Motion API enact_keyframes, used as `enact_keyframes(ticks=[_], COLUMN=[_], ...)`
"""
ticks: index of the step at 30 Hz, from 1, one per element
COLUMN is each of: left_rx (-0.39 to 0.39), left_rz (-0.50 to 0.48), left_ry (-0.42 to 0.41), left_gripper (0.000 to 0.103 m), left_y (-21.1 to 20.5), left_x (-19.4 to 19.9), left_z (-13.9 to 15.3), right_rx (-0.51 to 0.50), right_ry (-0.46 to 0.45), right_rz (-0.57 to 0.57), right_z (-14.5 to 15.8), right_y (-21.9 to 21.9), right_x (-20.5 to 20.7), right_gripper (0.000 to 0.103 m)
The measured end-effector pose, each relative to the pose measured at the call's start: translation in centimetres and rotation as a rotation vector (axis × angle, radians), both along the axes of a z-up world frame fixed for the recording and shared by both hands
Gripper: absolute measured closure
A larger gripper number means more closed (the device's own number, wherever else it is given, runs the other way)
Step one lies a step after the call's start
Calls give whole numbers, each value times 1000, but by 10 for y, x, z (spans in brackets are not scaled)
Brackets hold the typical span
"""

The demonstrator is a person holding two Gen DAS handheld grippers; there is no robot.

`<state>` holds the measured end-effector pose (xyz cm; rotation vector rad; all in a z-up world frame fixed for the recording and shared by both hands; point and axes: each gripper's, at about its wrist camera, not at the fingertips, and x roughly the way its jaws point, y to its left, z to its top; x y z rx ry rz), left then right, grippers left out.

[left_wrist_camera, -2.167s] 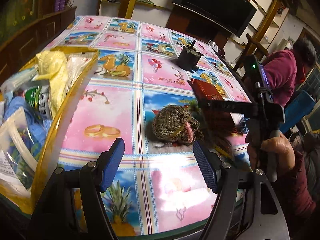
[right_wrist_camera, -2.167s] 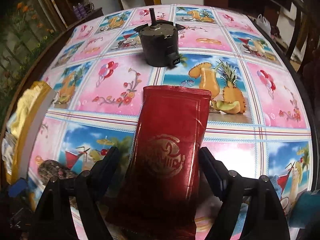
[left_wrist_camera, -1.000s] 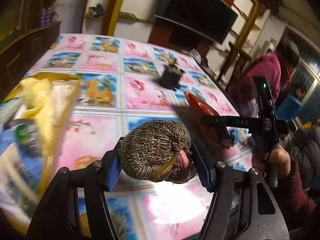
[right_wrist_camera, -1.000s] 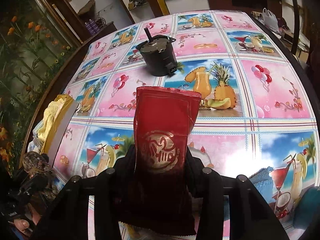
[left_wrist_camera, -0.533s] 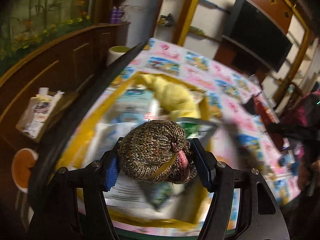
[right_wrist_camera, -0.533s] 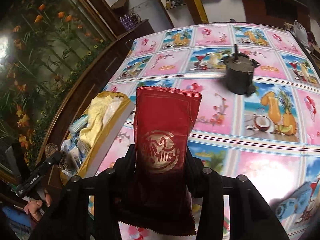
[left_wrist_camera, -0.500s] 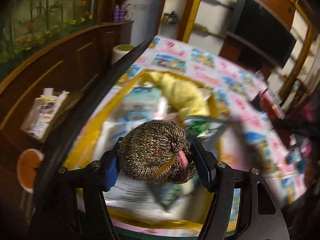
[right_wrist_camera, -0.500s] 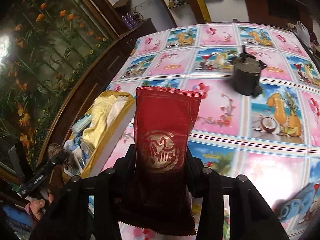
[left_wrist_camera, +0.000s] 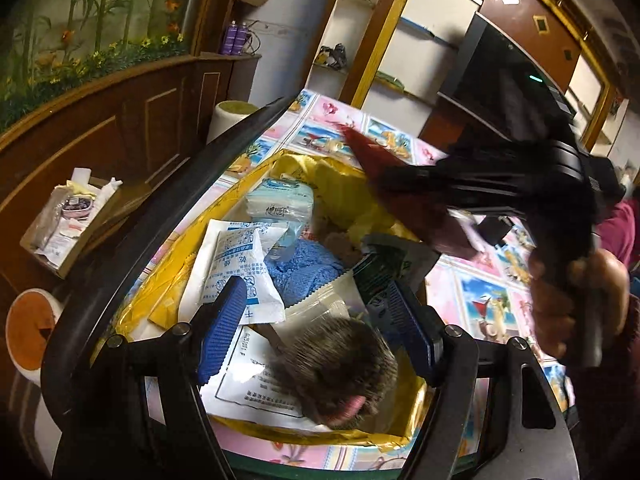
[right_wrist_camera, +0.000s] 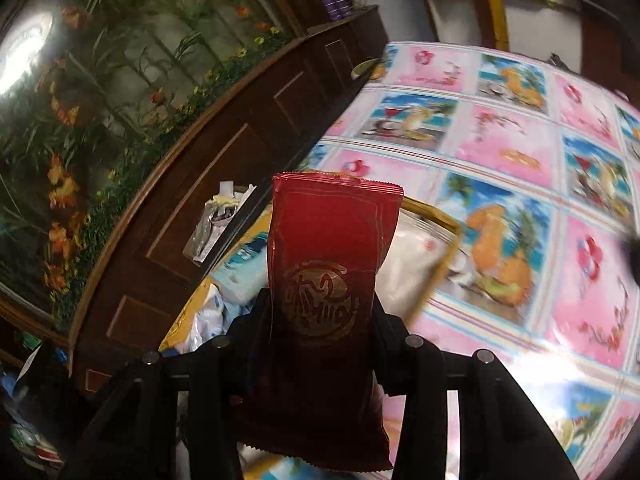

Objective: Organize soft objects
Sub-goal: 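Carry hat with left tool into box while right drops red bag there, then release the hat in the box and withdraw the right tool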

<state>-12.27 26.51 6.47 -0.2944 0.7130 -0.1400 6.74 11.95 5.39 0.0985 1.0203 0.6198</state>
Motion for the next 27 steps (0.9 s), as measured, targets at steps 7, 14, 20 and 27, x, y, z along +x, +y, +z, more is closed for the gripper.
enact_keyframes(ticks=[7,14,20,27], left_rx=[-35,16,137,235], left_rz=[-12,55,148,263], left_ry=[23,-9,-71,-62], left_gripper=[29,29,29,29], left_y=[3,-1,-13,-24], left_x=[4,-3,-18,-26], left_z=[-4,0,13,19], right_rx=[-155,-152,-16,92], right_ry=[-5,-104,-202,-233], right_rz=[31,55,12,-121], right_z=[-29,-28,4,11], right_y=[70,76,34,-38], right_x=[30,13,-22,-74], right_gripper=[59,42,32,25])
